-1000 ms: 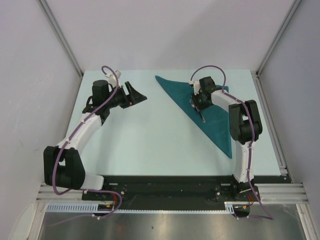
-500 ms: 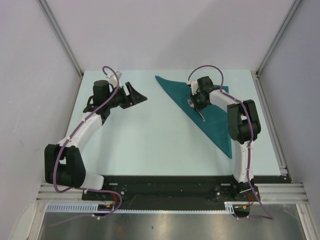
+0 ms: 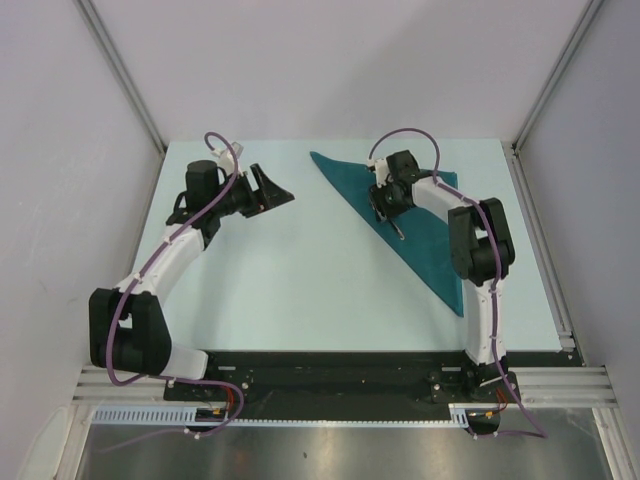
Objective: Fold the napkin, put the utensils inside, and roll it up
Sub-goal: Place the utensil onto the napkin, then fold the napkin
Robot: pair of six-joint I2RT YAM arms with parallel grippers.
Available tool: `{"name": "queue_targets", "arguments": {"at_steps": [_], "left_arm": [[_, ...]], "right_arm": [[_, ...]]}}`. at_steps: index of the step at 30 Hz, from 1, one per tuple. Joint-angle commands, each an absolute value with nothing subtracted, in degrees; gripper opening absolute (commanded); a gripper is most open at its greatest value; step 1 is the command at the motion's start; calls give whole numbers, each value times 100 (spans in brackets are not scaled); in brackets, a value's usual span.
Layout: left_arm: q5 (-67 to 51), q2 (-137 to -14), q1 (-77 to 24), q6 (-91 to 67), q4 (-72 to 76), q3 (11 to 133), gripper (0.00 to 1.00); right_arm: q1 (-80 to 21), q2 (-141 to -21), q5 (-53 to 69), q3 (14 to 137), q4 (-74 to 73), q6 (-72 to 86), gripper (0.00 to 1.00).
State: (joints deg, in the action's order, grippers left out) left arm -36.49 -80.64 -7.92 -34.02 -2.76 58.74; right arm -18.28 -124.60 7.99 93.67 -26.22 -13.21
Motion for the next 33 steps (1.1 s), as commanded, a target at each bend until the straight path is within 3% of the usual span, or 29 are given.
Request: {"name": "queue_targets", "arguments": {"at_steps": [1, 5, 13, 20, 25, 33], "left_arm": [[-3753, -7989, -747, -3314, -237, 6187, 81], [-3542, -7902, -747, -3086, -448, 6301, 81], [-3278, -7682, -747, -2822, -729, 6434, 81], [-3357, -7611, -747, -2839, -712, 6451, 81], [-3568, -7646, -747, -2926, -642, 6442, 82], [-3647, -7682, -730, -2979, -598, 6425, 81]], "right_arm": [[-1898, -11928, 616, 9291, -2584, -811, 60], [-2039, -10648, -199, 8424, -2698, 119, 70], [-1803, -8185, -624, 5479, -3470, 3091, 72], [-125, -6102, -185, 3728, -3849, 3982, 69], [843, -5748, -64, 3525, -4104, 3780, 70], [809, -6073, 0, 3533, -4263, 3823, 71]]}}
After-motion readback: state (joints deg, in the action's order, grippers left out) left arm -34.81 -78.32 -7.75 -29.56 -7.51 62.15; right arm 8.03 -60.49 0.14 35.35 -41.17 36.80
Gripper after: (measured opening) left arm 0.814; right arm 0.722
